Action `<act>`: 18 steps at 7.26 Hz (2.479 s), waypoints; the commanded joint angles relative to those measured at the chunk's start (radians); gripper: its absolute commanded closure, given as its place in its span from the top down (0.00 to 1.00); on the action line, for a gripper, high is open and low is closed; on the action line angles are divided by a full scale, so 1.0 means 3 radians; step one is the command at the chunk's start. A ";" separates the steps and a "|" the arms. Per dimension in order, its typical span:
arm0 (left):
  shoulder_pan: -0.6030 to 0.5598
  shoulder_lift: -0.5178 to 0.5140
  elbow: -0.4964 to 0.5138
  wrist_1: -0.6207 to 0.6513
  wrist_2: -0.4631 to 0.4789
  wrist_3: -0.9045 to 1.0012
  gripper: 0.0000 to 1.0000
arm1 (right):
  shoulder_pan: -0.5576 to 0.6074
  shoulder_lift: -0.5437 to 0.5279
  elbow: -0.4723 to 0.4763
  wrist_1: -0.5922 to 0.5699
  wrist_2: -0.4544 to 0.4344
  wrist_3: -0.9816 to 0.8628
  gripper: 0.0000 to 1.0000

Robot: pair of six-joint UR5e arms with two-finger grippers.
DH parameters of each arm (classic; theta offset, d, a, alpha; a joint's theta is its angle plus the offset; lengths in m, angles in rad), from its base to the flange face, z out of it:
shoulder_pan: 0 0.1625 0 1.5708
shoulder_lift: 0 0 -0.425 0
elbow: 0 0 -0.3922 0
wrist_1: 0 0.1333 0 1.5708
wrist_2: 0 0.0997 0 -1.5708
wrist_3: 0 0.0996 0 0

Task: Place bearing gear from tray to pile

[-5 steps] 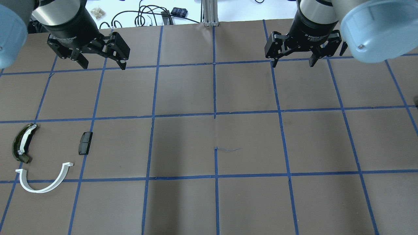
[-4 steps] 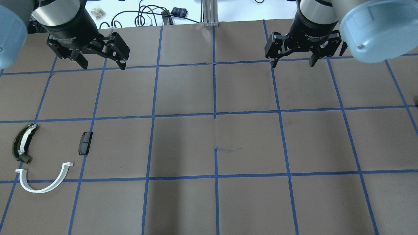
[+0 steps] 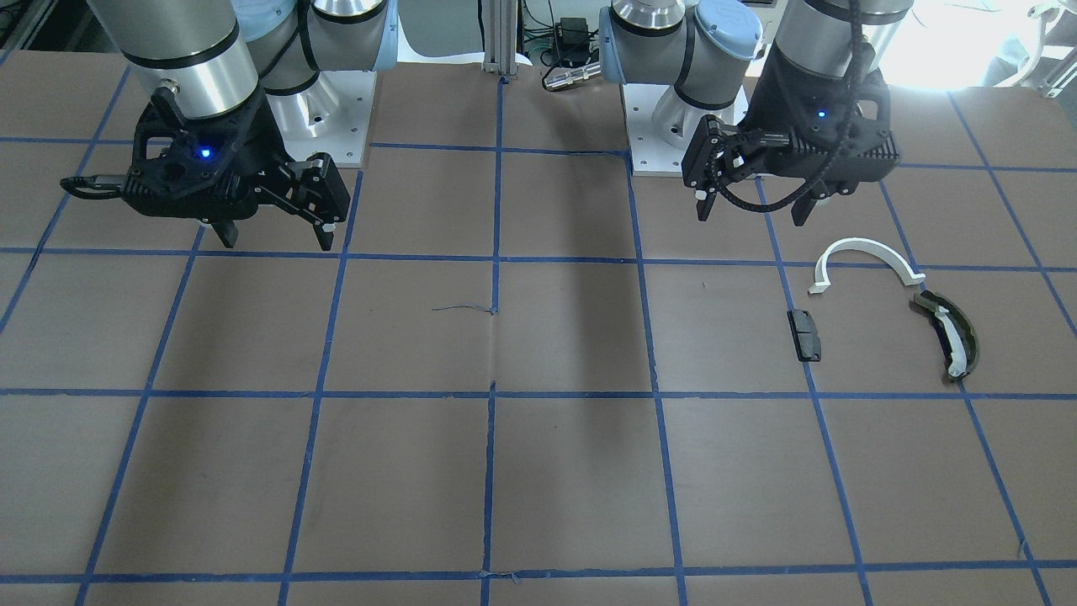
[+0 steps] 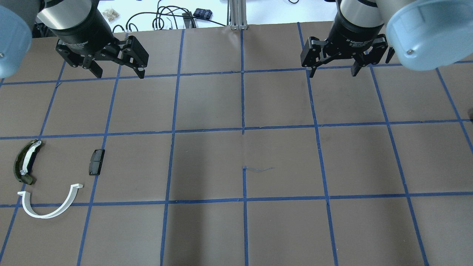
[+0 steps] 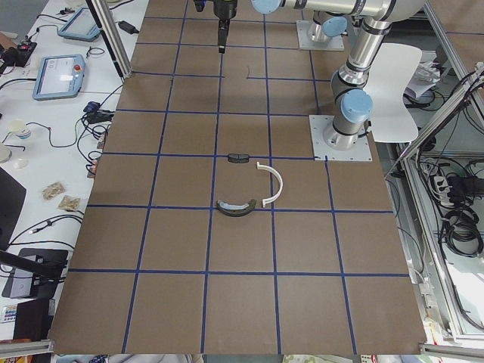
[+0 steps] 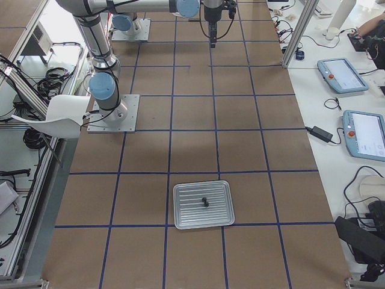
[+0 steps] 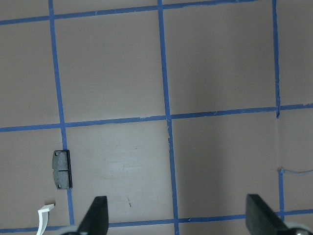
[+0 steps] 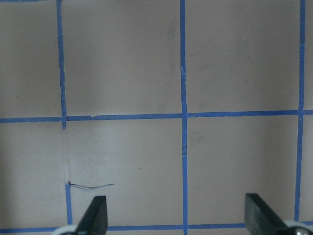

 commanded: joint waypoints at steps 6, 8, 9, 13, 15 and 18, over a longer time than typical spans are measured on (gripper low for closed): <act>0.0010 0.0020 -0.0016 -0.0002 -0.0005 0.0002 1.00 | -0.0113 -0.0008 -0.0076 0.0076 -0.0013 -0.0741 0.98; 0.0005 0.0025 -0.0016 -0.0002 -0.0010 0.0002 1.00 | -0.0607 -0.0003 -0.0097 0.0091 -0.0054 -0.1409 0.99; 0.0010 0.0025 -0.0016 -0.0002 -0.0010 0.0002 1.00 | -0.1025 0.0022 -0.0081 0.0081 -0.0089 -0.2163 0.98; 0.0004 0.0030 -0.0021 -0.0002 -0.0015 0.0002 1.00 | -0.2498 0.0665 -0.0066 -0.0653 -0.0090 -0.4721 1.00; 0.0004 0.0030 -0.0021 -0.0002 -0.0020 0.0002 1.00 | -0.2950 0.1135 -0.0096 -0.1011 -0.0074 -0.6055 1.00; 0.0004 0.0030 -0.0021 -0.0002 -0.0020 0.0002 1.00 | -0.3273 0.1610 -0.0045 -0.1653 -0.0044 -0.7699 0.99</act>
